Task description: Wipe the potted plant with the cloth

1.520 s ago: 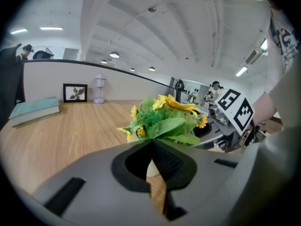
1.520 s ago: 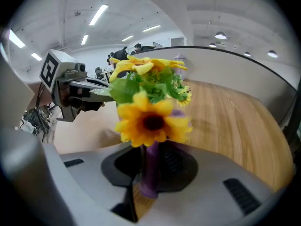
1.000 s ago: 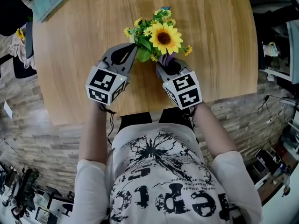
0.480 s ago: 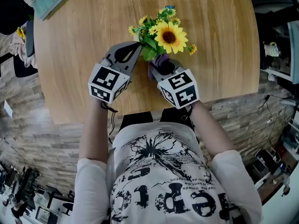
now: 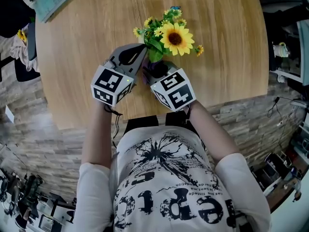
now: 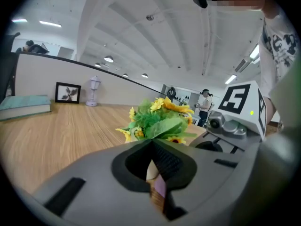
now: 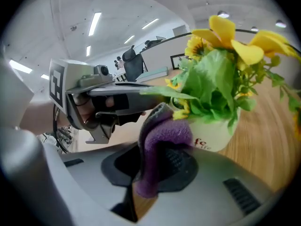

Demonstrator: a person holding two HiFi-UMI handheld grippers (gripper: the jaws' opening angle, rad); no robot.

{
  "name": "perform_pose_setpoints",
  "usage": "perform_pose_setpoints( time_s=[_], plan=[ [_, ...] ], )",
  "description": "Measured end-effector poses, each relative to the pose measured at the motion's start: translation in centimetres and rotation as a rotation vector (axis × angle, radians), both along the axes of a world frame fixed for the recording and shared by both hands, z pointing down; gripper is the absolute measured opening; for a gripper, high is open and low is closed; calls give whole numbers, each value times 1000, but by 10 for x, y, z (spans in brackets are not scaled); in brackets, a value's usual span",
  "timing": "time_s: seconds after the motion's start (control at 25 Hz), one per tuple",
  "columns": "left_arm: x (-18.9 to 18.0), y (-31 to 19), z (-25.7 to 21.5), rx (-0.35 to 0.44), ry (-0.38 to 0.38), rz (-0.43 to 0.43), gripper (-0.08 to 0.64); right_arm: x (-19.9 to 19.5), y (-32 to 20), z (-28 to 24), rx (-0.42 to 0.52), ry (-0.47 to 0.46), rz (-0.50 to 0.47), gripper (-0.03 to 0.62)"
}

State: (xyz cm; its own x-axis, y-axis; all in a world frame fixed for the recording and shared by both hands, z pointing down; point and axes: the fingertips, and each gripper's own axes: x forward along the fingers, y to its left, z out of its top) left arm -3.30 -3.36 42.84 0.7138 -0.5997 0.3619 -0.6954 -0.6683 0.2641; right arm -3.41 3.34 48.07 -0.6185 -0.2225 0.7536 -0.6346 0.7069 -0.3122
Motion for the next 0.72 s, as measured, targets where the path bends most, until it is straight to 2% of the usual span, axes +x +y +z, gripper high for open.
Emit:
perform_pose_setpoints(
  time_s=[0.36,0.56,0.72],
  plan=[
    [-1,-2,2,-29,19,-28,3,12,10,-4,-66,27,-38,78],
    [-1,0,2,-2,-39,-40,3,49,23,-2,-123,135,-35,78],
    [-1,0,3,-22,-22,-64,3,95,19,-2,-136,231,18,78]
  ],
)
